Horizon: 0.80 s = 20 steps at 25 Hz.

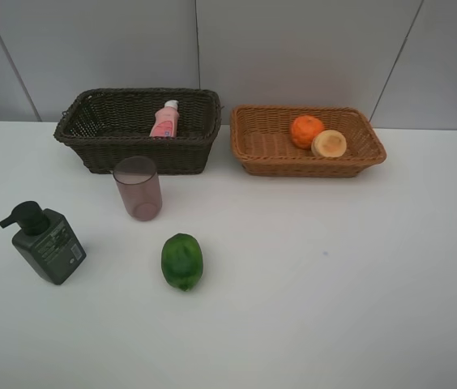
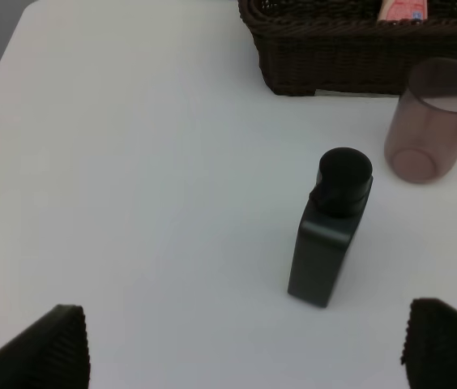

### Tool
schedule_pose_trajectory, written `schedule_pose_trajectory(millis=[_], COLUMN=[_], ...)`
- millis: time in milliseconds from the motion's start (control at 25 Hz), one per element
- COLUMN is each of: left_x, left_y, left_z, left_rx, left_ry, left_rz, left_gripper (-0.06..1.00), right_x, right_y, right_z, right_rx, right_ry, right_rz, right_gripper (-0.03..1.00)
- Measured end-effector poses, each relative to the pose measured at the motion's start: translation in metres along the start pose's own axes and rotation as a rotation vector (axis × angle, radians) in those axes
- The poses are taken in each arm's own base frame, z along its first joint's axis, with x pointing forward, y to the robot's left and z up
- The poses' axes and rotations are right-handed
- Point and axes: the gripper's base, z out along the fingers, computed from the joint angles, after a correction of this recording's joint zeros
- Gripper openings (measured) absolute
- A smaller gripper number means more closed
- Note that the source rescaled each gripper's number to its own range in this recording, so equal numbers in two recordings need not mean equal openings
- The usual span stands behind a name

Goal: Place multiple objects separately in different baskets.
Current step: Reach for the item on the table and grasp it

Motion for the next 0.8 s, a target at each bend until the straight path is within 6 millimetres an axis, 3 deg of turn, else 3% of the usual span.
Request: schedule_pose_trajectory(millis=[800], left_x=[0.0], left_y=[0.0], left_z=[0.0], left_rx=[0.0], left_ry=[0.0], left_rz=[0.001], left_gripper=[1.0], right_x=[-0.0003], right_y=[0.0], right_z=[0.0], right_rx=[0.0], right_ry=[-0.003], right_rz=[0.001], right_gripper=[0.71])
